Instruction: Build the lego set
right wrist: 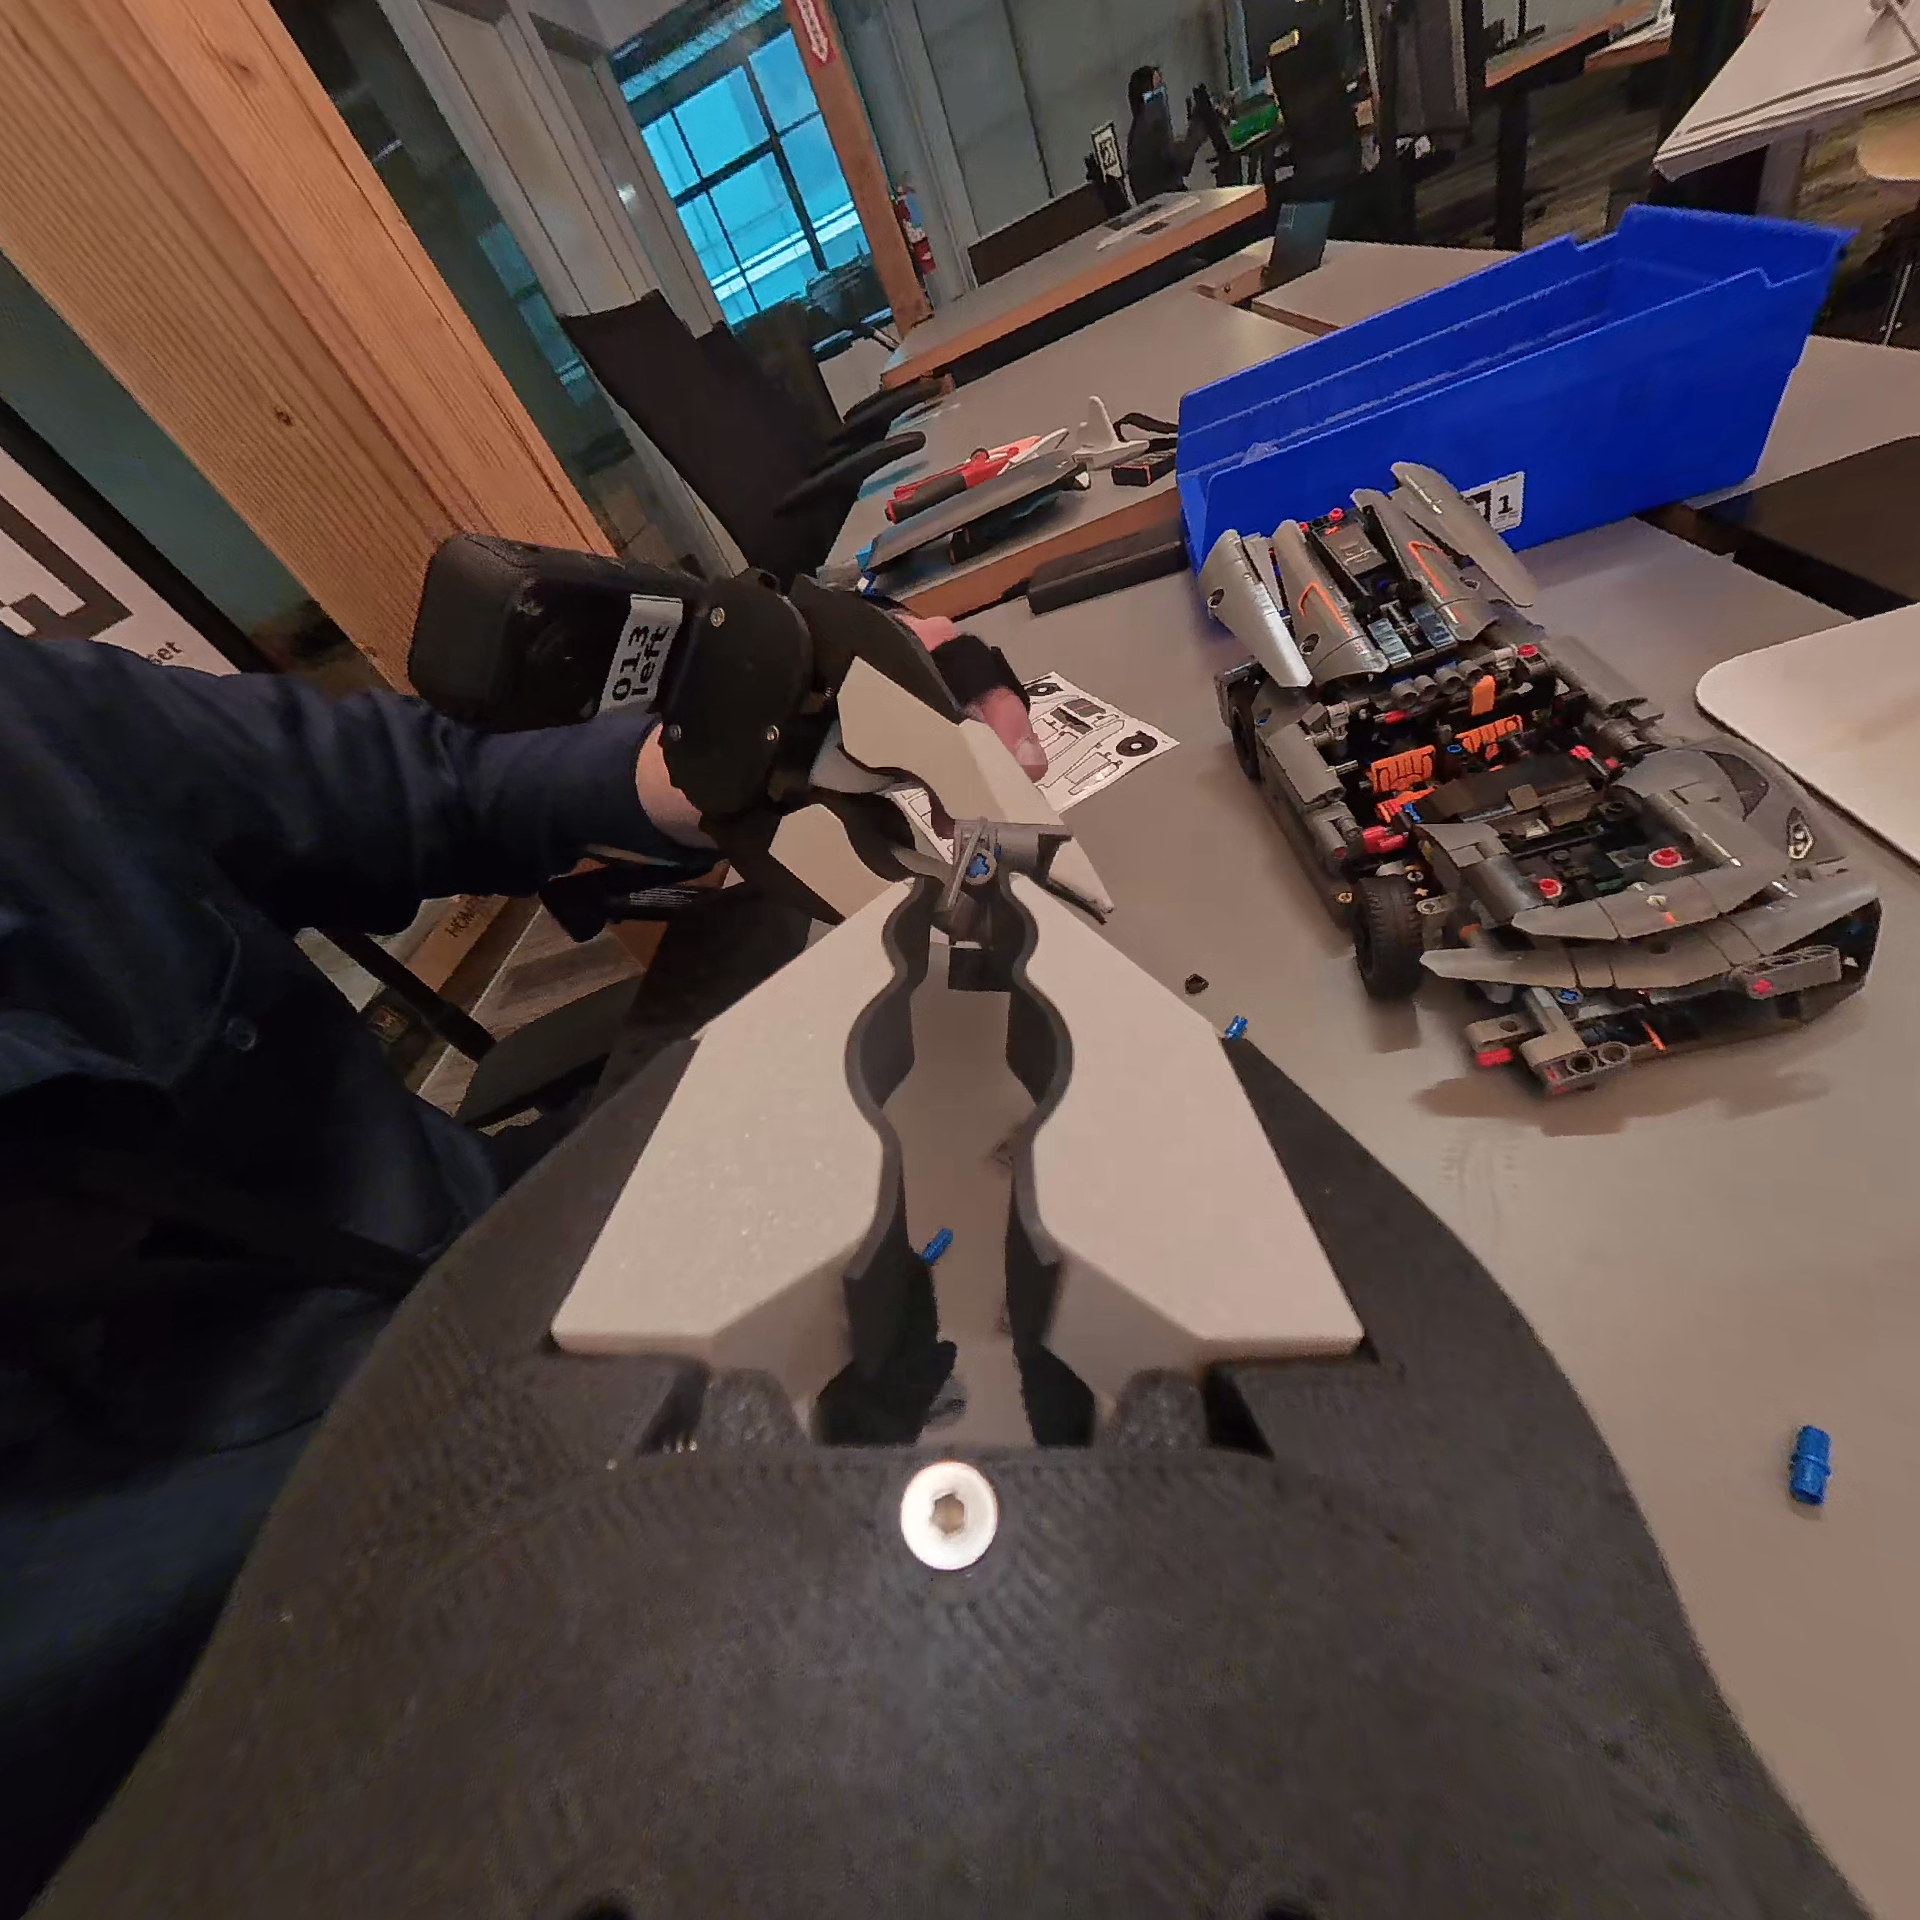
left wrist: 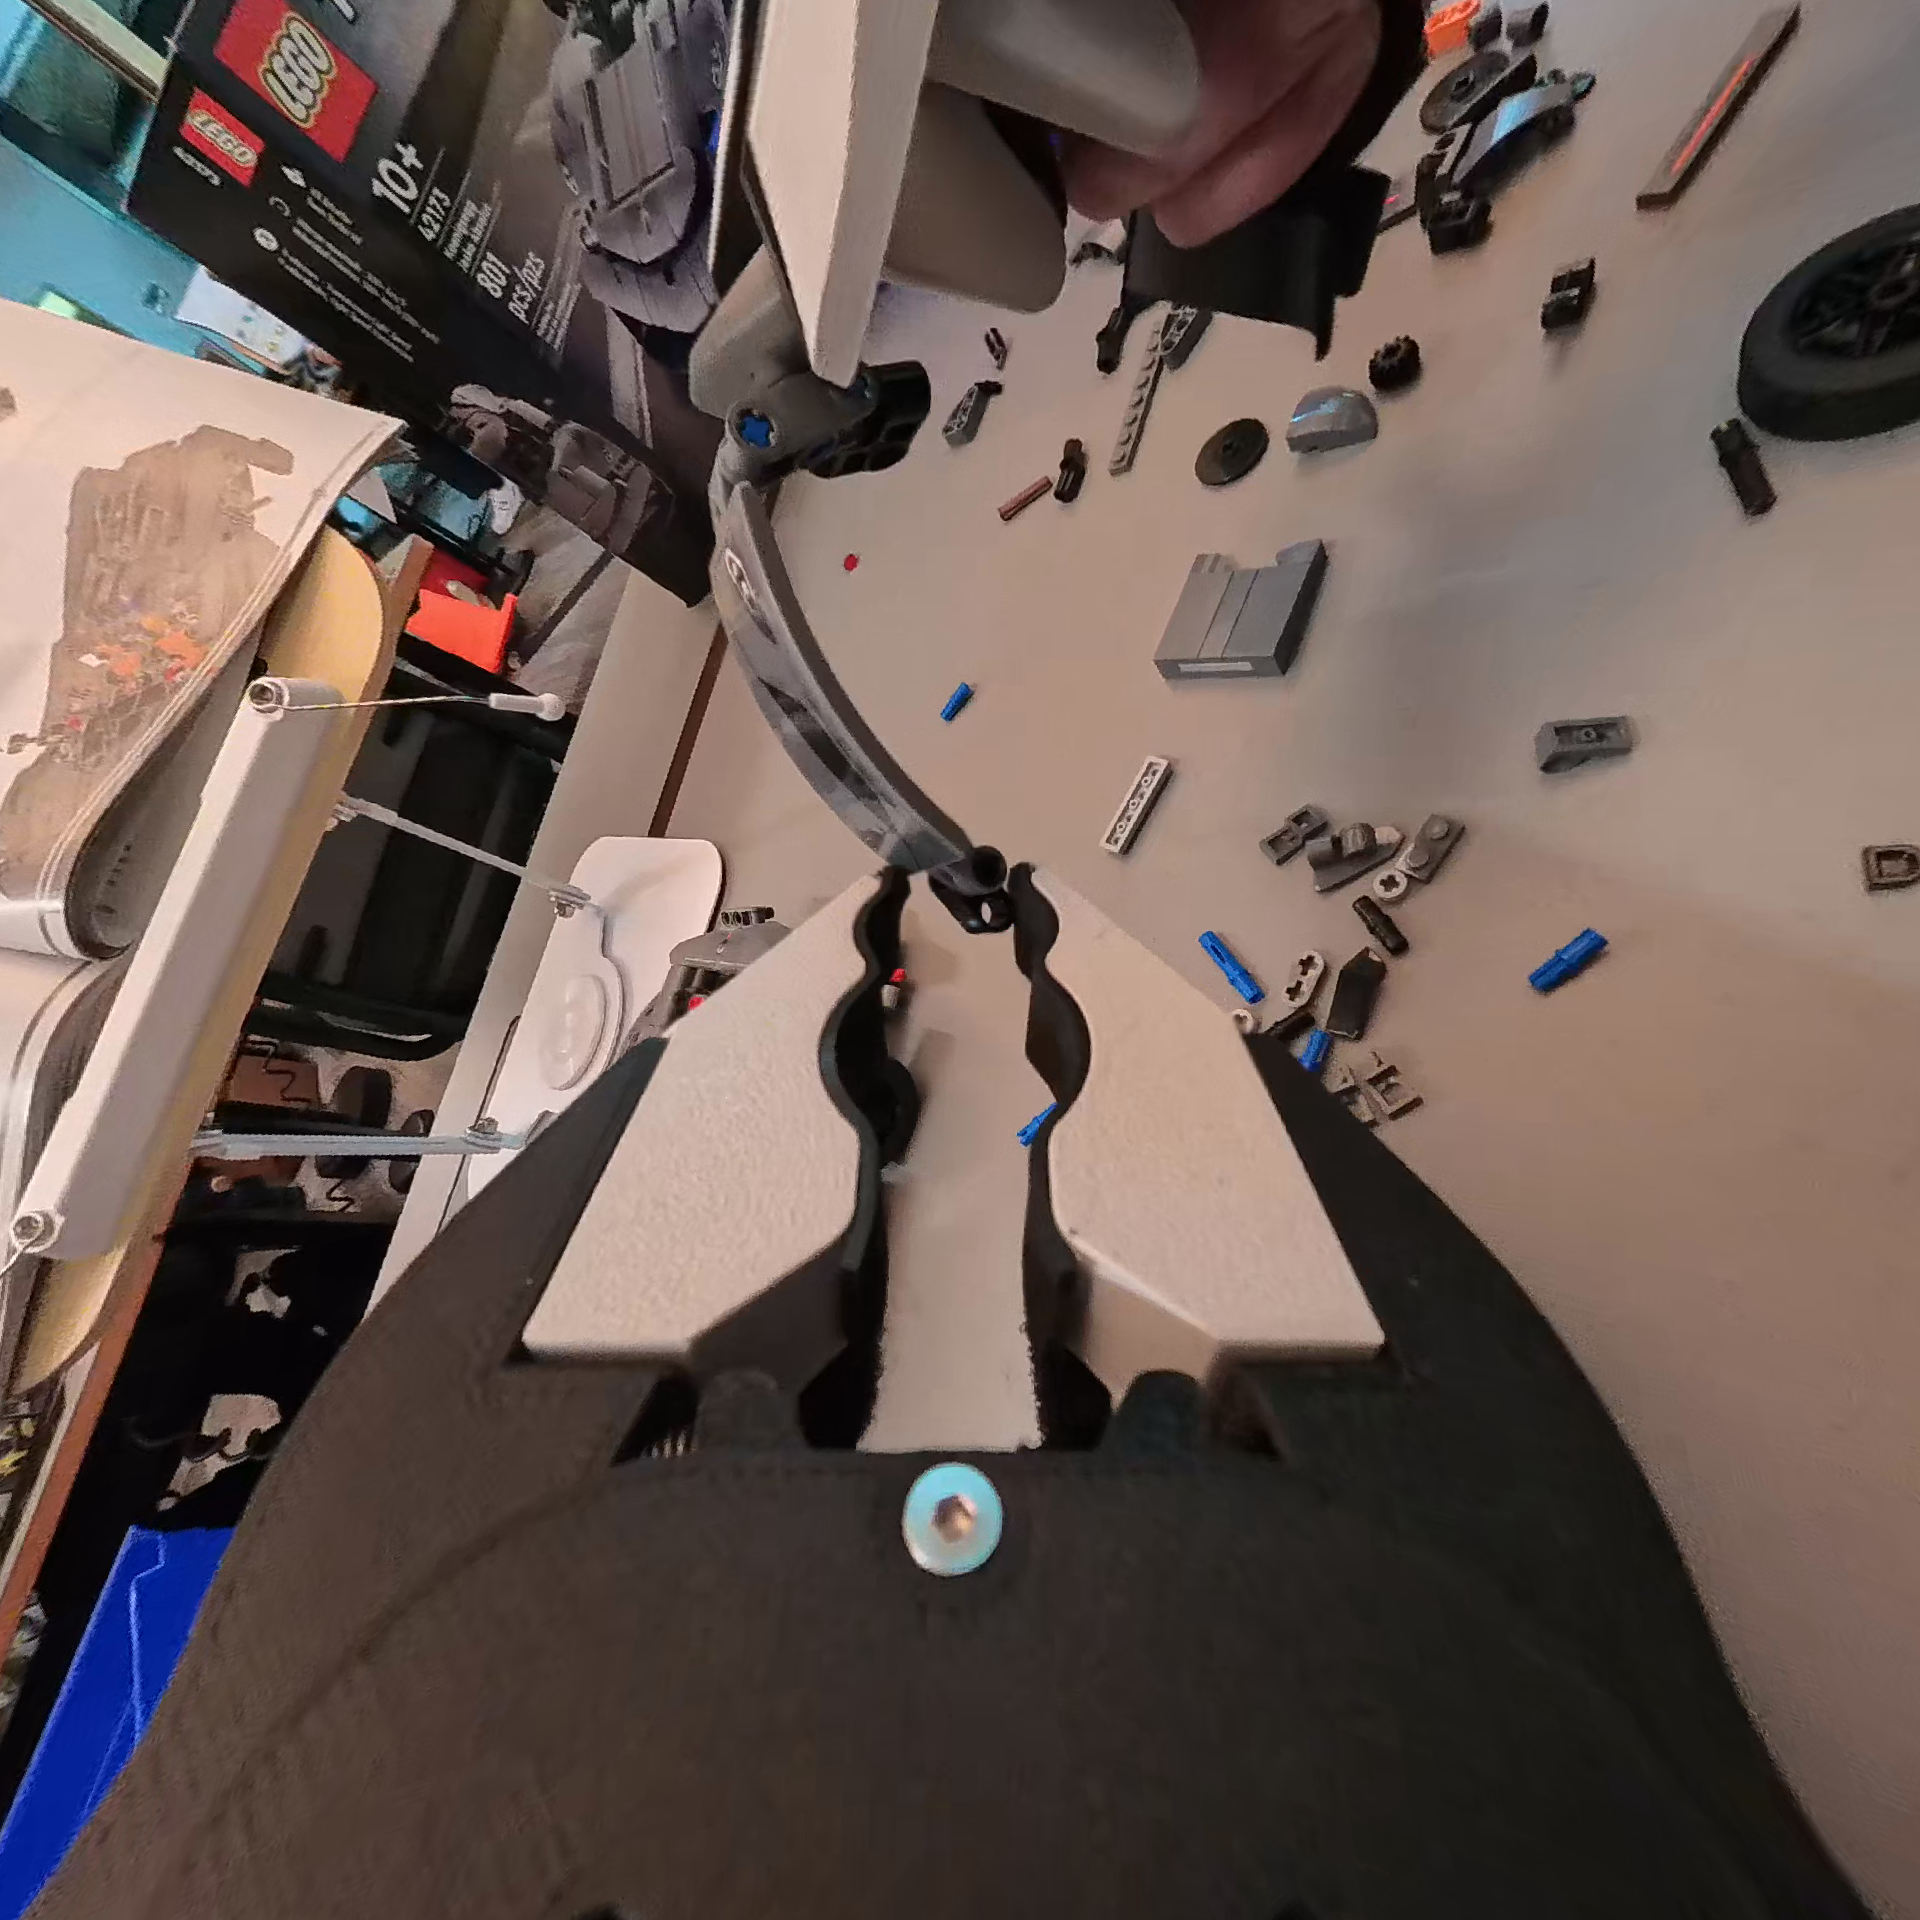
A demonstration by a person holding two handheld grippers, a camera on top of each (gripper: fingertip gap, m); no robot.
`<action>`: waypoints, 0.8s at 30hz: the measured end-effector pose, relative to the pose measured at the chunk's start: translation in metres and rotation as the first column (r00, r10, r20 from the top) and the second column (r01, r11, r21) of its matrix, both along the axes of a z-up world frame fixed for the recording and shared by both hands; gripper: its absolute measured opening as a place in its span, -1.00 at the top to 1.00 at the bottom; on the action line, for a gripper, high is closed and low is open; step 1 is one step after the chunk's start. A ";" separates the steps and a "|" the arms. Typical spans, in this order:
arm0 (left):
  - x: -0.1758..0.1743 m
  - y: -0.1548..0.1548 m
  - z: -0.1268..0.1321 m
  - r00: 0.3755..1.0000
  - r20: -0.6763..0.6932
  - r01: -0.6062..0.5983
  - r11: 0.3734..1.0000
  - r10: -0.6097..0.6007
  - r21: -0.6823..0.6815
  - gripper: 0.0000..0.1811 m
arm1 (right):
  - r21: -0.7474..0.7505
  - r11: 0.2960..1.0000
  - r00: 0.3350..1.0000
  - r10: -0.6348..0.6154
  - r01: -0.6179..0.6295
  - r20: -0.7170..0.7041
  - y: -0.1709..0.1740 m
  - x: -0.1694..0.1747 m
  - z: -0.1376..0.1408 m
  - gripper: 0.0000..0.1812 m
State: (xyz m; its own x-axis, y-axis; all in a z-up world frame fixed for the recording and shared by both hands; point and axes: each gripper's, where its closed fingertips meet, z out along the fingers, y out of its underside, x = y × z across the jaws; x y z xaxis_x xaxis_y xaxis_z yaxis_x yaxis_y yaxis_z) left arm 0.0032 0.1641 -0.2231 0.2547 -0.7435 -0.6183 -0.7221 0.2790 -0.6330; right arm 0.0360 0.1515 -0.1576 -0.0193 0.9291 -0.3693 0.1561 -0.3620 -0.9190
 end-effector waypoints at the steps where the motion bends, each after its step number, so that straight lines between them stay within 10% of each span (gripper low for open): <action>1: 0.000 0.001 0.000 1.000 0.002 -0.004 1.000 0.004 -0.003 0.80 | 0.000 1.000 1.000 -0.002 0.002 0.000 0.000 0.000 0.000 0.90; 24: -0.028 0.021 0.027 0.962 0.234 -0.102 0.981 0.140 -0.165 0.88 | 0.195 0.974 0.991 -0.104 0.119 -0.082 0.008 0.009 0.026 0.90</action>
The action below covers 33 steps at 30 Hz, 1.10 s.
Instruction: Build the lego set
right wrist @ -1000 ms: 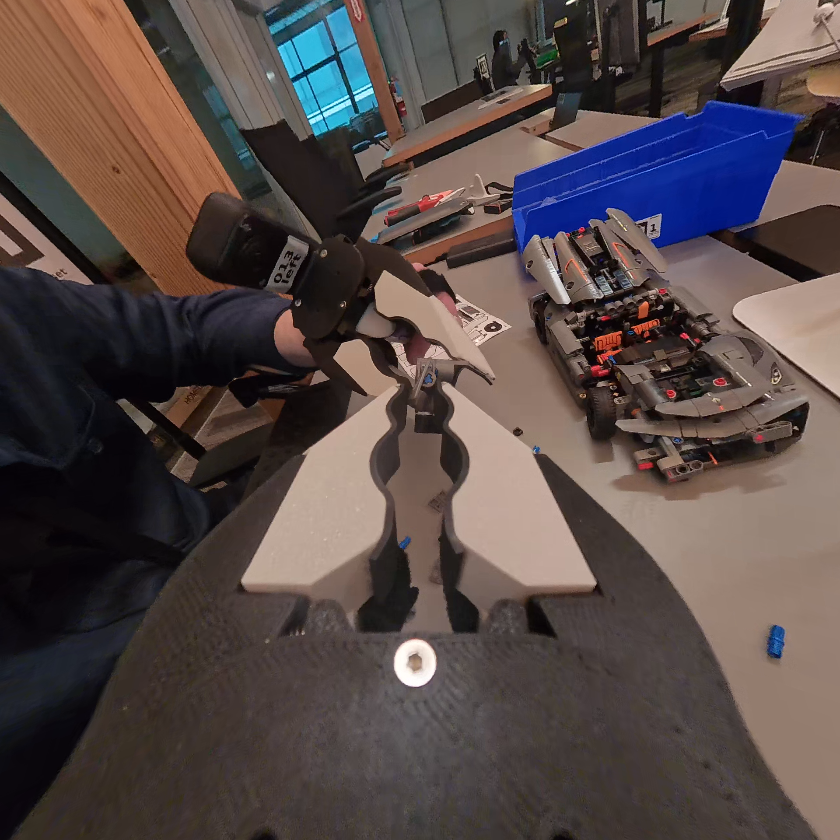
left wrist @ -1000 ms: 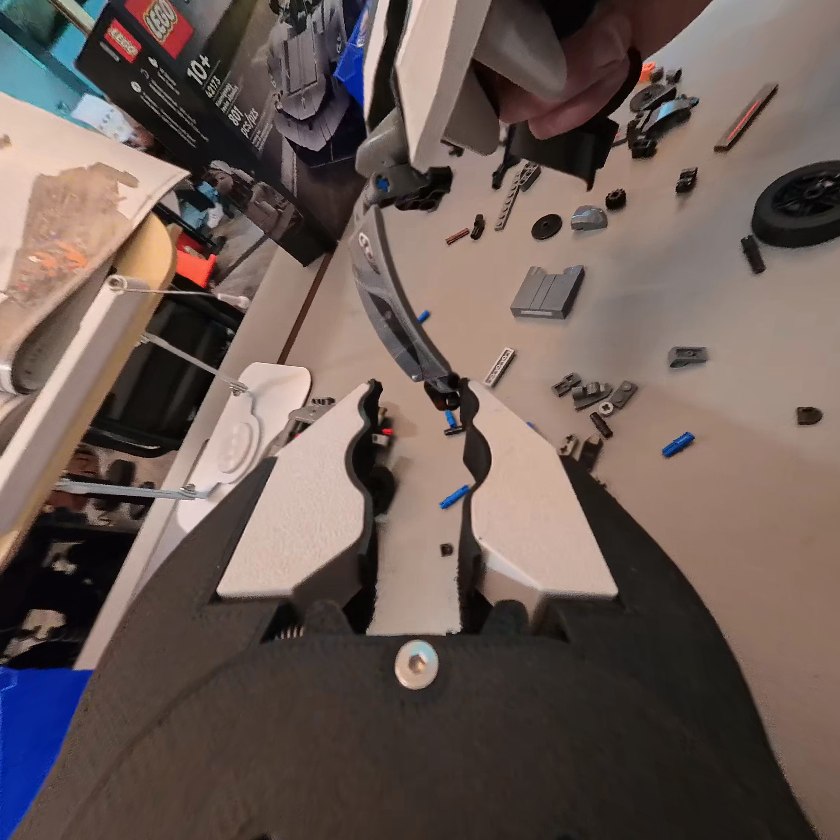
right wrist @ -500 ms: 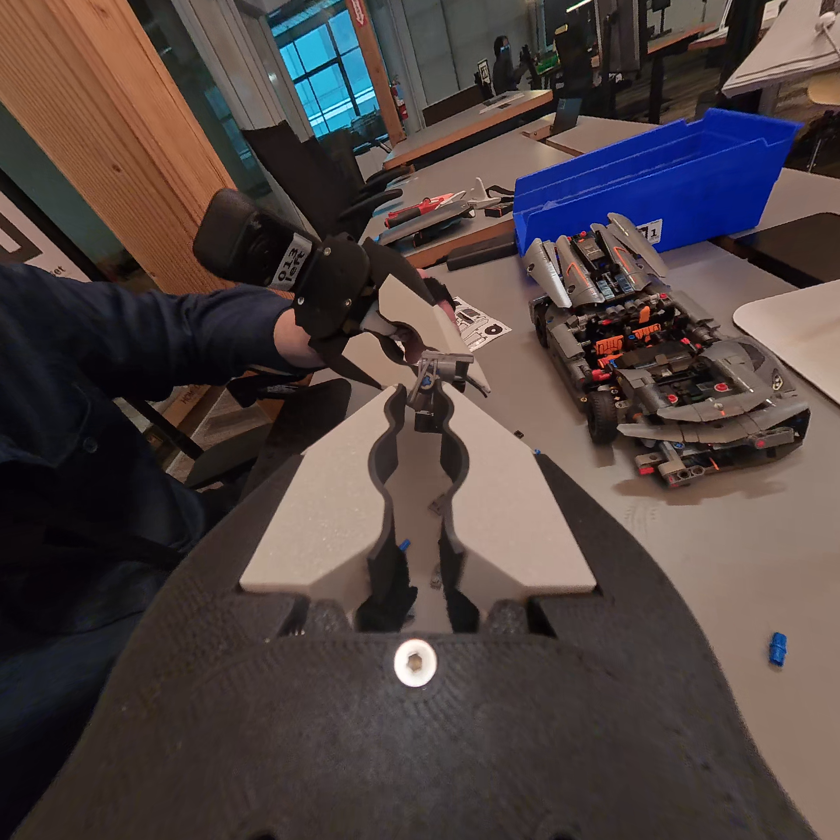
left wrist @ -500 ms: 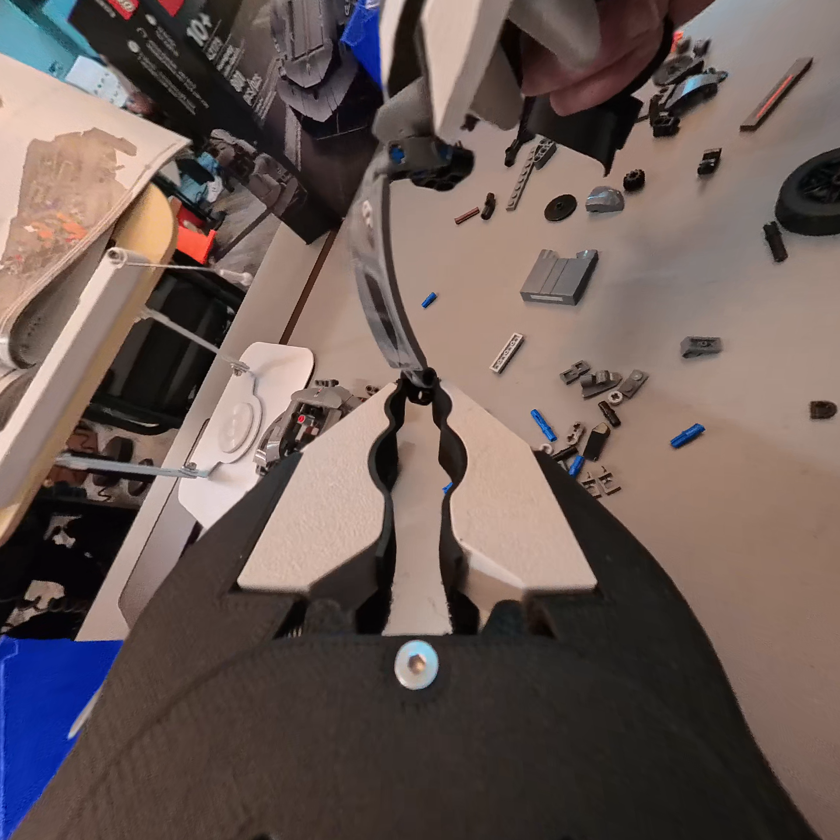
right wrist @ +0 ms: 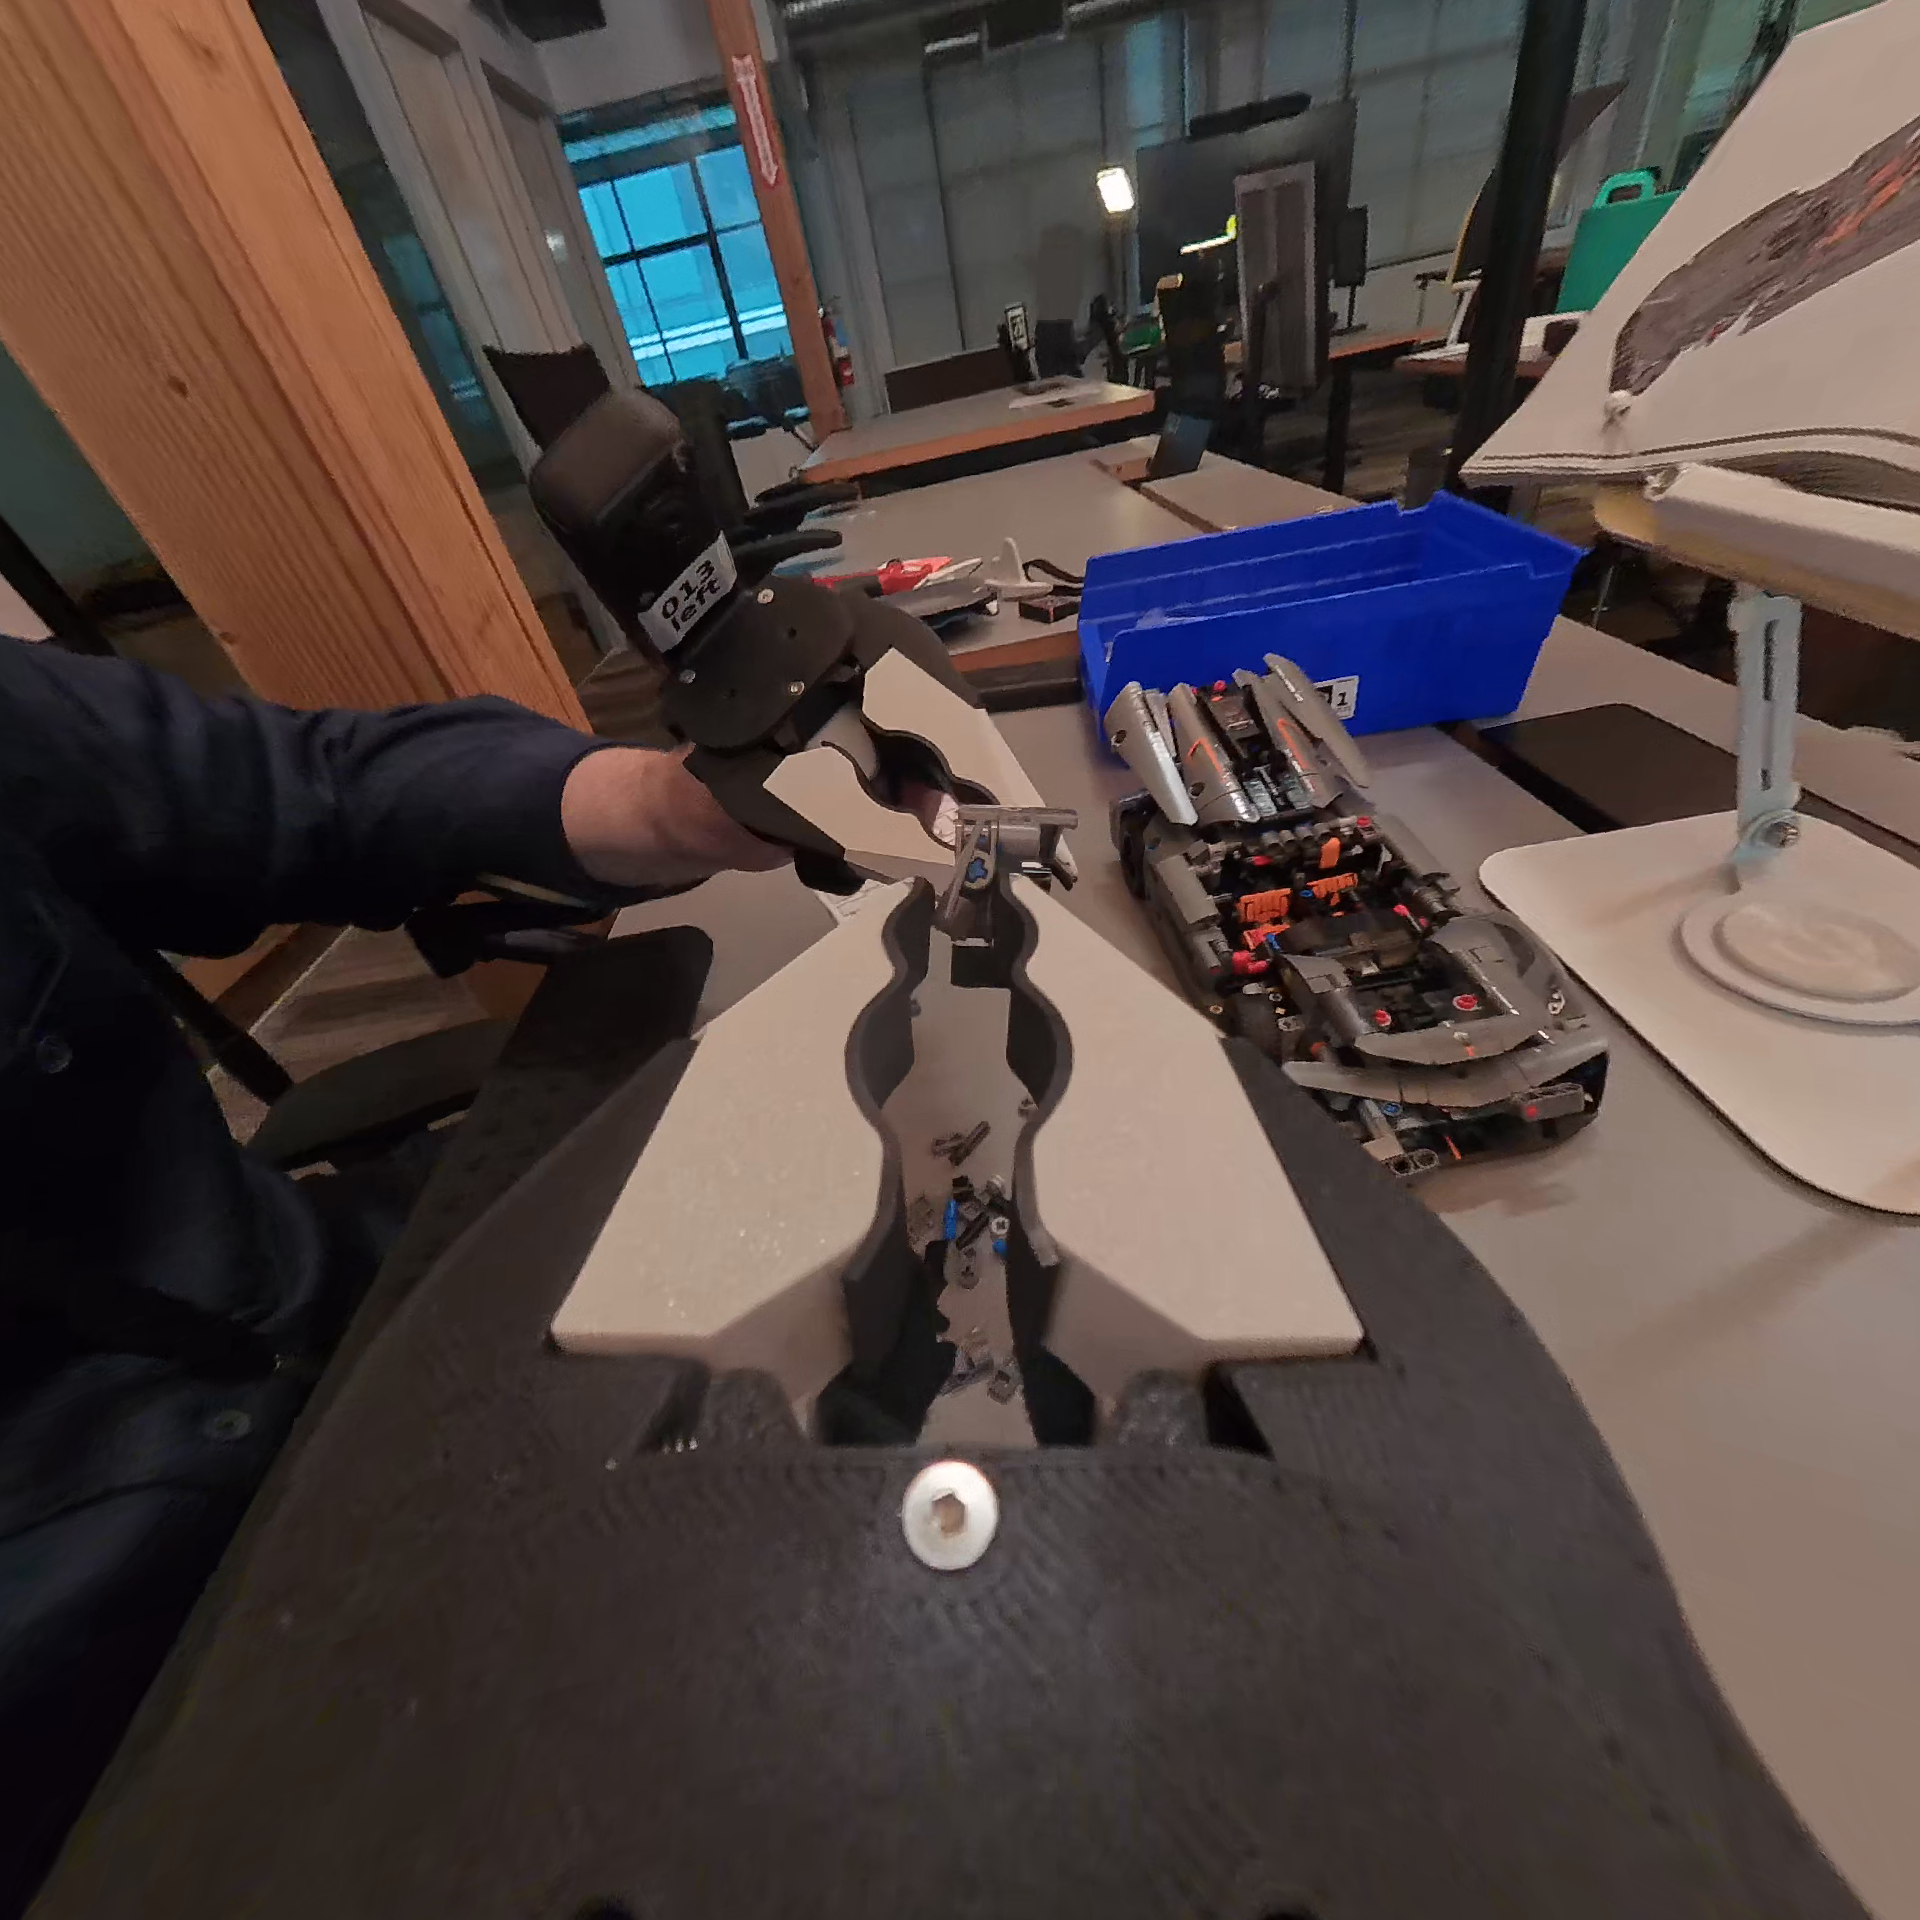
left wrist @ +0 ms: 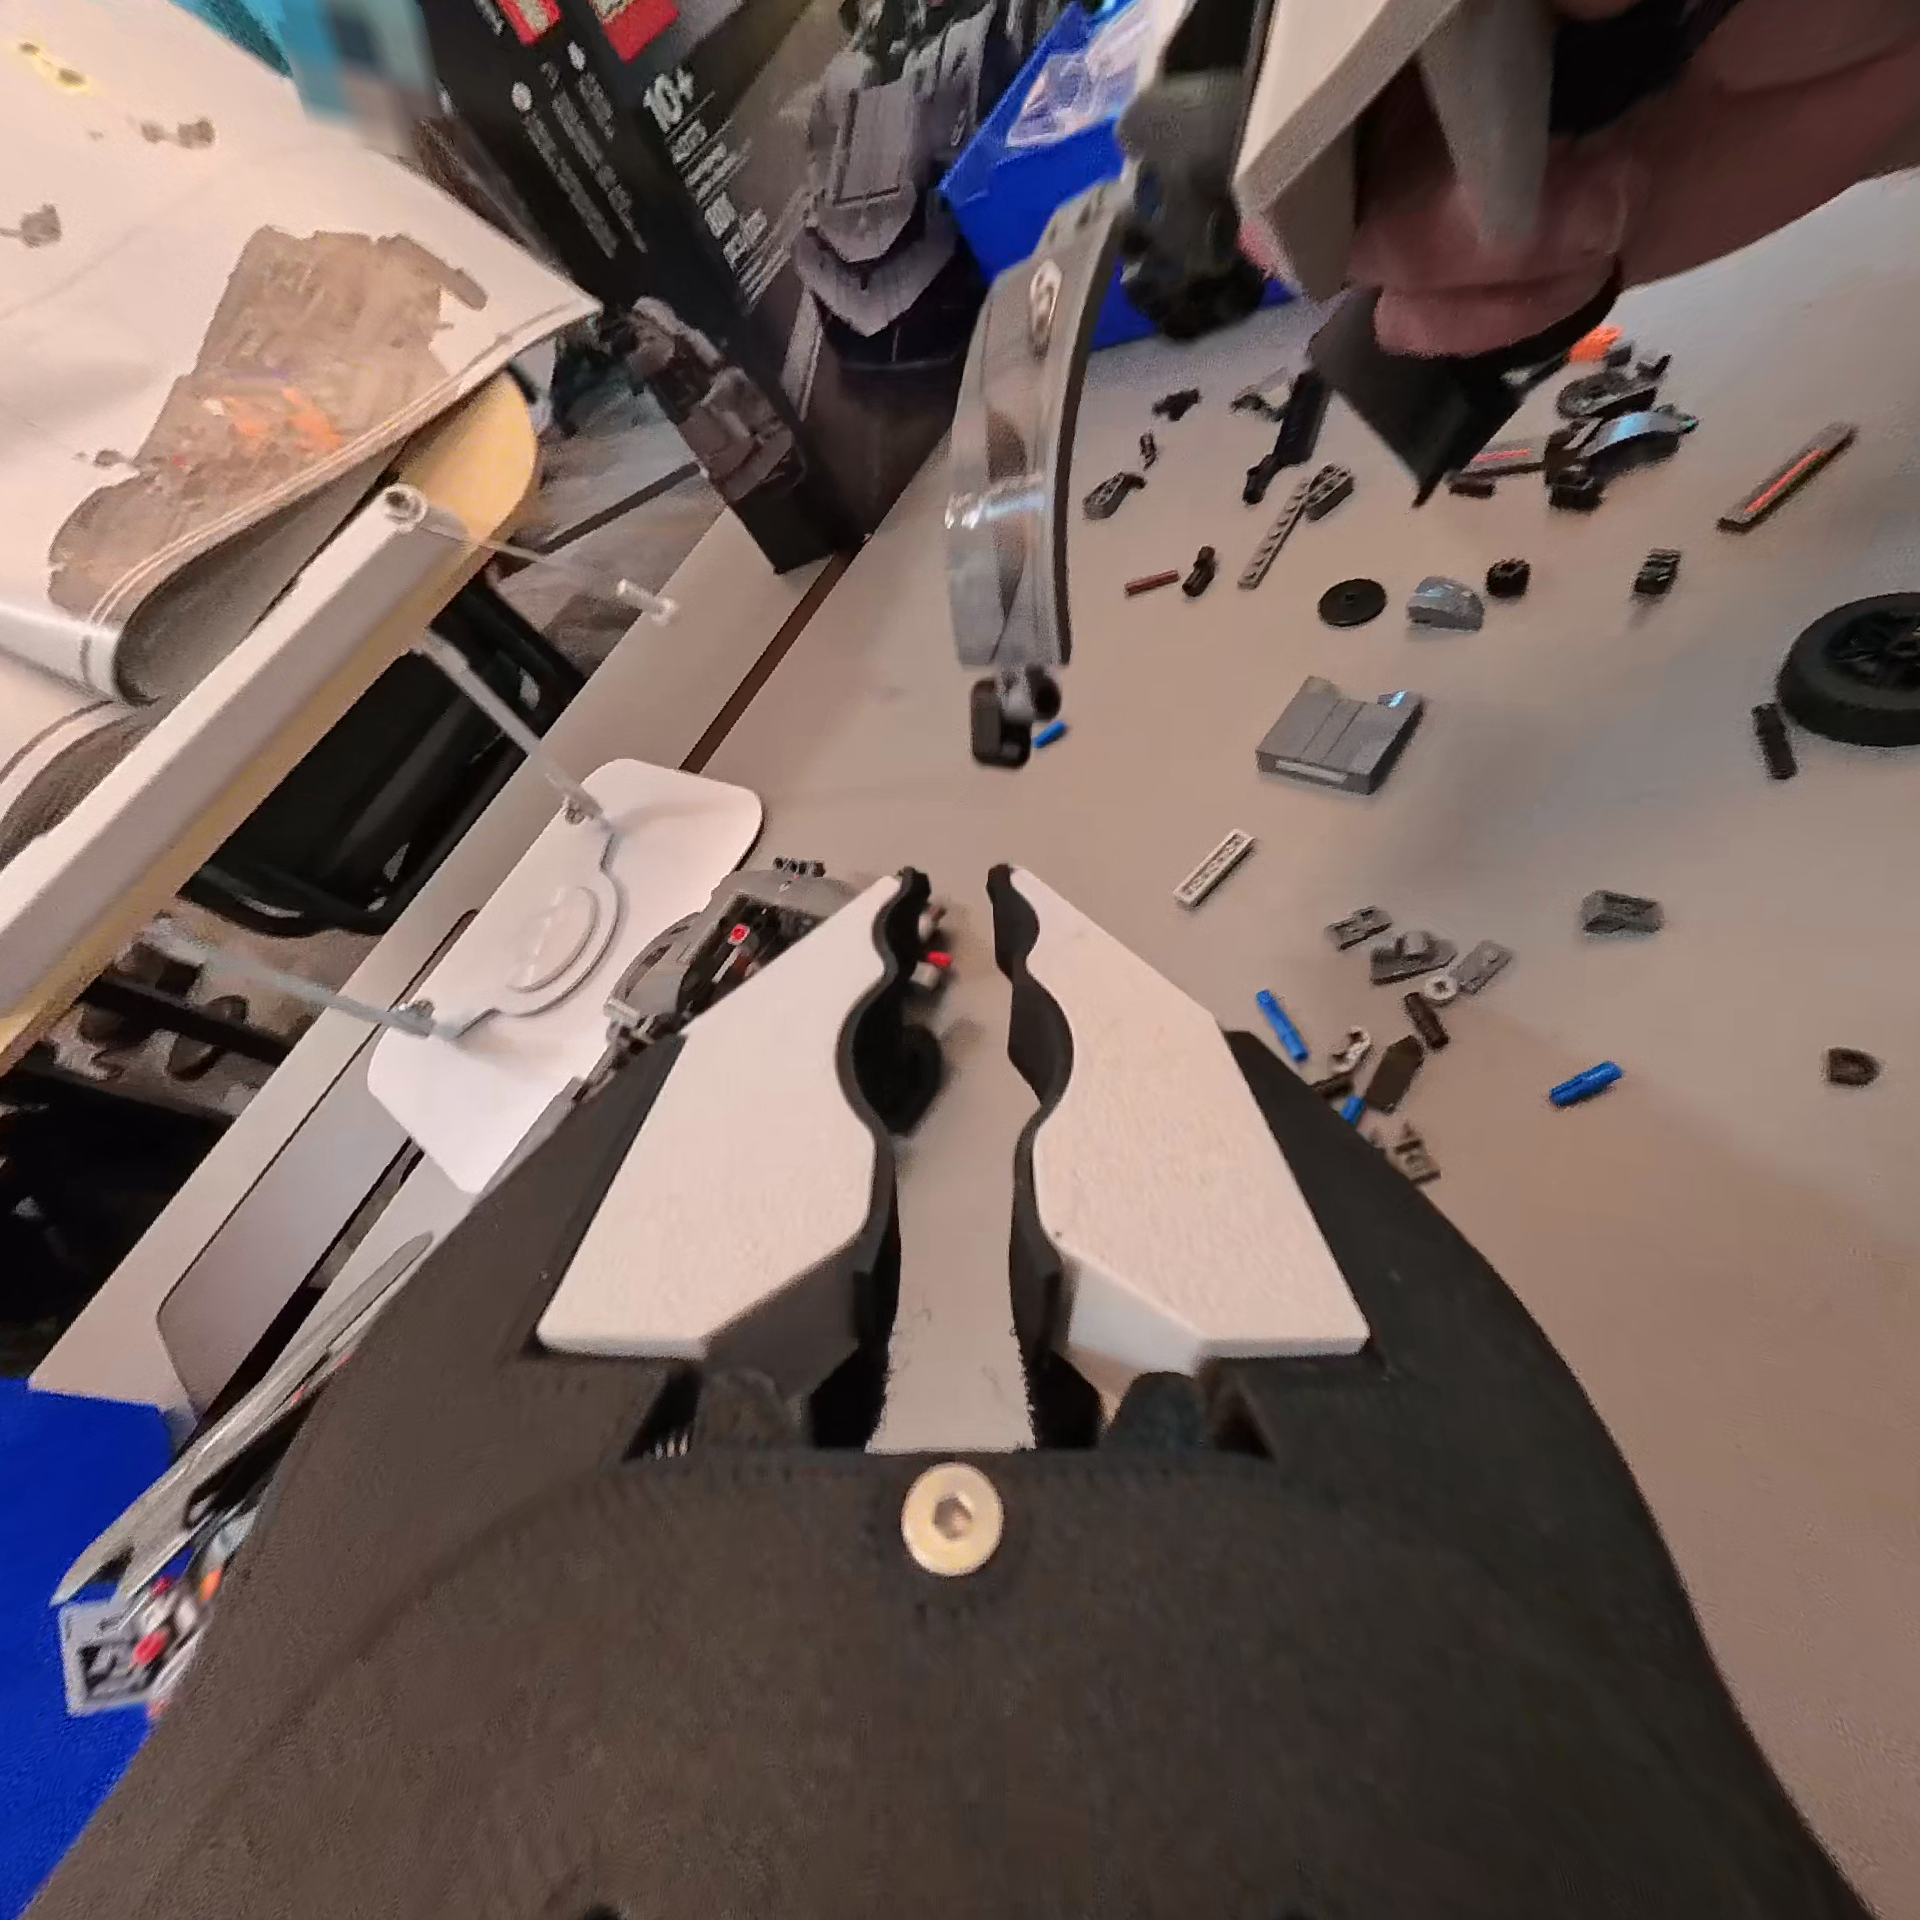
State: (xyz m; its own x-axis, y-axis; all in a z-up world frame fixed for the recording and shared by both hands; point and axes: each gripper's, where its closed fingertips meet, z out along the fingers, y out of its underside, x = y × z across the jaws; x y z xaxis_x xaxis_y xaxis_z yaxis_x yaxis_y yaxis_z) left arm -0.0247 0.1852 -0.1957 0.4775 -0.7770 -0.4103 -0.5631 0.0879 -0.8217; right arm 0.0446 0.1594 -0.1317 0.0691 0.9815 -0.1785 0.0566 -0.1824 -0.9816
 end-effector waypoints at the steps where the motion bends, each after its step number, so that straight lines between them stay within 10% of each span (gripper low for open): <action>1: -0.005 0.004 -0.002 0.999 -0.020 -0.026 1.000 0.027 0.003 0.88 | 0.003 1.000 1.000 -0.012 0.012 -0.006 0.002 0.002 0.002 0.90; 14: -0.025 0.018 -0.013 0.988 -0.082 -0.133 0.991 0.131 -0.017 0.89 | 0.005 1.000 1.000 -0.027 0.026 0.005 0.006 0.003 0.000 0.91; 33: 0.034 -0.030 -0.015 0.975 0.128 0.203 0.960 -0.181 -0.193 0.53 | 0.035 0.998 0.995 0.052 -0.055 0.085 -0.012 -0.011 -0.017 0.95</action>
State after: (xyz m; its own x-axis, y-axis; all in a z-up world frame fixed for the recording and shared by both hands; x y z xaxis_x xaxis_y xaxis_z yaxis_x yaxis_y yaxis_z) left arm 0.0092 0.1549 -0.2107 0.3439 -0.9199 -0.1883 -0.4586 0.0104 -0.8886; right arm 0.0340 0.1474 -0.1491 0.0296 0.9900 -0.1376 0.1479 -0.1405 -0.9790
